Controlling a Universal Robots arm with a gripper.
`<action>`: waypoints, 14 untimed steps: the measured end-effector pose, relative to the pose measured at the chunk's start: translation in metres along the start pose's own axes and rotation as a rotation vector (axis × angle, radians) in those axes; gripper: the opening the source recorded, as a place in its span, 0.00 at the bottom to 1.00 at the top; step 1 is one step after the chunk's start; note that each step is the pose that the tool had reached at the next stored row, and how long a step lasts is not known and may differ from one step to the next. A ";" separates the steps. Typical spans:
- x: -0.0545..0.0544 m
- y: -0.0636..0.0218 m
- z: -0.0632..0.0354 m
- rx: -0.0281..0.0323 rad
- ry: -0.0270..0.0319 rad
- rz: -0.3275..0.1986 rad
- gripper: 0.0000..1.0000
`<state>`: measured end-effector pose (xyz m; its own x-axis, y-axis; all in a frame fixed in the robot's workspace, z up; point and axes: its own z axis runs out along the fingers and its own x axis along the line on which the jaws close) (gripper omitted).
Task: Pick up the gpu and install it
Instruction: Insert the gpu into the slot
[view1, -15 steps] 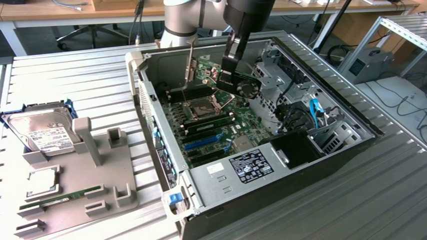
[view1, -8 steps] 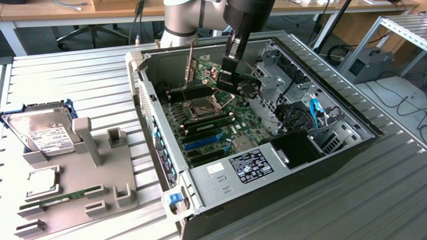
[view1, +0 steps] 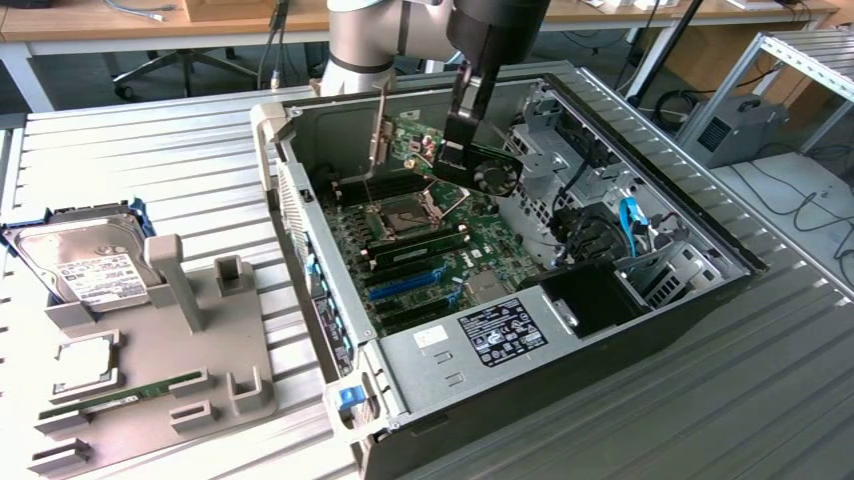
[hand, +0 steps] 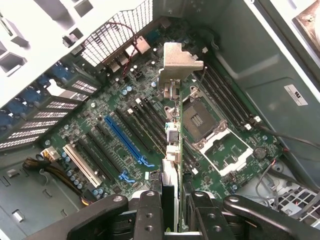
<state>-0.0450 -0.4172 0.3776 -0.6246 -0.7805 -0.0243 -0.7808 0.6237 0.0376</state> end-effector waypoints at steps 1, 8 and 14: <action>0.000 0.0000 0.0000 -0.0001 0.0001 -0.003 0.26; 0.000 0.0000 0.0000 -0.0005 0.0007 -0.020 0.26; 0.000 0.0000 0.0000 -0.0009 0.0014 -0.036 0.26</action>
<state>-0.0450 -0.4172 0.3776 -0.5960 -0.8026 -0.0243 -0.8029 0.5950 0.0376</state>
